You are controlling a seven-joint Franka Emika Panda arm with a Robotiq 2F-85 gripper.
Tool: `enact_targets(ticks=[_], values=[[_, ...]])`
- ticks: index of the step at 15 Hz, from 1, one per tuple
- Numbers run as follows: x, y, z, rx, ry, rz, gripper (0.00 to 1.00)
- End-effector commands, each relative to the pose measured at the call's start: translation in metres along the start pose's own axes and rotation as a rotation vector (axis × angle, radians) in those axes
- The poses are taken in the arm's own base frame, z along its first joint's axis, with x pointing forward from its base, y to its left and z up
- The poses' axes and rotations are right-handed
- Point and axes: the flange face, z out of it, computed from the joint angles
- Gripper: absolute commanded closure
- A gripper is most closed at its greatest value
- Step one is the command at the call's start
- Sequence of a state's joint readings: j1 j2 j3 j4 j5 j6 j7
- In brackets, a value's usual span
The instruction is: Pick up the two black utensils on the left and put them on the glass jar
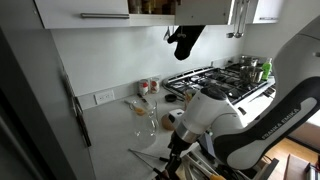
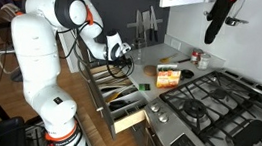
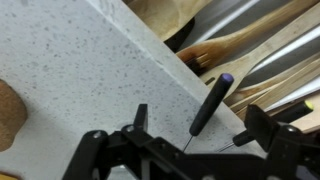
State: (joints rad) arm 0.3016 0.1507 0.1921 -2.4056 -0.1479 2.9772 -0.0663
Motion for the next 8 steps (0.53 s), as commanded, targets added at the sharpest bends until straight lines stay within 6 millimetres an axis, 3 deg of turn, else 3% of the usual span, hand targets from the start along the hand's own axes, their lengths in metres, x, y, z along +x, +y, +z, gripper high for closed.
enact_targets(ticks=[1, 2, 8], values=[[0.003, -0.003, 0.011, 0.029, -0.027, -0.002, 0.0], [0.004, -0.003, 0.013, 0.031, -0.031, -0.003, 0.2], [0.001, 0.013, 0.0, -0.007, -0.05, 0.008, 0.67]])
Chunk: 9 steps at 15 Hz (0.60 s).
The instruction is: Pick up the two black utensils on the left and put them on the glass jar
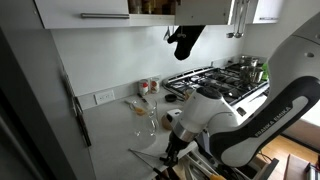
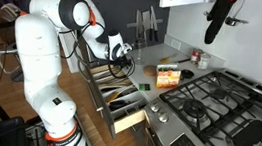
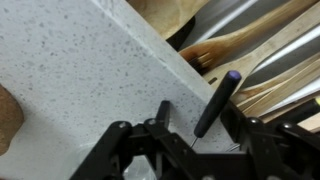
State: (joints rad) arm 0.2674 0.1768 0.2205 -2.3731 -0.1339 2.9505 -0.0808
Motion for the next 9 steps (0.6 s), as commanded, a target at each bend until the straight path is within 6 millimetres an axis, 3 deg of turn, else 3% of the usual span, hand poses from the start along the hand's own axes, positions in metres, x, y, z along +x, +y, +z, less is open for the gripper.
enact_targets(ticks=[1, 5, 9], values=[[-0.005, 0.009, -0.009, -0.022, -0.036, -0.002, 0.73], [-0.009, 0.014, -0.023, -0.045, -0.062, -0.005, 1.0], [-0.015, 0.017, -0.035, -0.062, -0.079, -0.013, 0.96]])
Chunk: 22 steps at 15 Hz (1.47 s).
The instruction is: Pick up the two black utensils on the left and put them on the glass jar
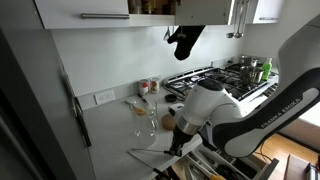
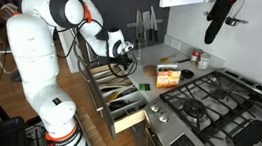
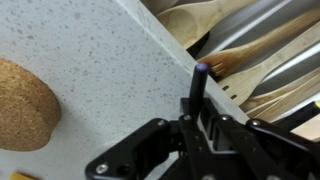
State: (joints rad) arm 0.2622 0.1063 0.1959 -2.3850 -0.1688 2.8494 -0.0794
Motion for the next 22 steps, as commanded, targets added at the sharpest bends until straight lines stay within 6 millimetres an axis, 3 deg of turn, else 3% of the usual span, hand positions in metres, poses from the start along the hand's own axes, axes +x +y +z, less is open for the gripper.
enact_targets(ticks=[1, 10, 16, 17, 18, 21, 22], values=[[-0.013, 0.002, -0.016, -0.029, -0.027, -0.009, 0.96], [-0.042, -0.033, -0.065, -0.001, -0.122, -0.237, 0.96], [-0.043, -0.045, -0.128, -0.049, -0.095, -0.39, 0.96], [-0.03, -0.043, -0.107, -0.039, -0.101, -0.355, 0.96], [-0.028, -0.043, -0.116, -0.047, -0.089, -0.359, 0.85], [-0.028, -0.043, -0.113, -0.044, -0.094, -0.358, 0.85], [-0.029, -0.043, -0.11, -0.041, -0.099, -0.358, 0.96]])
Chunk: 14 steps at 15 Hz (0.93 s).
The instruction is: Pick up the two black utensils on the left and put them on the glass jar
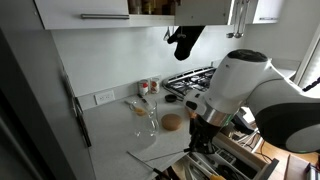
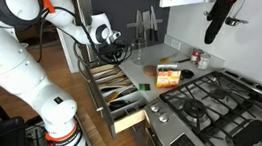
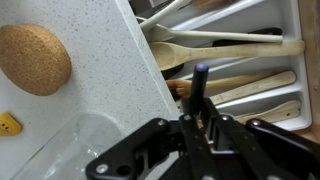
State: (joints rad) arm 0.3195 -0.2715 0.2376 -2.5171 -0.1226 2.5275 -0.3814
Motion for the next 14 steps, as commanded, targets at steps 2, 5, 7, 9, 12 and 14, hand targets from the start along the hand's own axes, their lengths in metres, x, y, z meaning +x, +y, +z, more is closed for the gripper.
enact_targets(ticks=[2, 5, 7, 9, 12, 14], values=[[0.006, 0.0, -0.013, -0.029, 0.019, -0.024, 0.96], [0.006, 0.007, -0.055, -0.111, 0.054, -0.038, 0.96], [0.007, 0.013, -0.082, -0.158, 0.092, -0.045, 0.96], [0.012, 0.02, -0.103, -0.191, 0.13, -0.043, 0.96], [0.018, 0.04, -0.125, -0.257, 0.16, 0.006, 0.96], [0.024, 0.061, -0.133, -0.311, 0.154, 0.039, 0.96]])
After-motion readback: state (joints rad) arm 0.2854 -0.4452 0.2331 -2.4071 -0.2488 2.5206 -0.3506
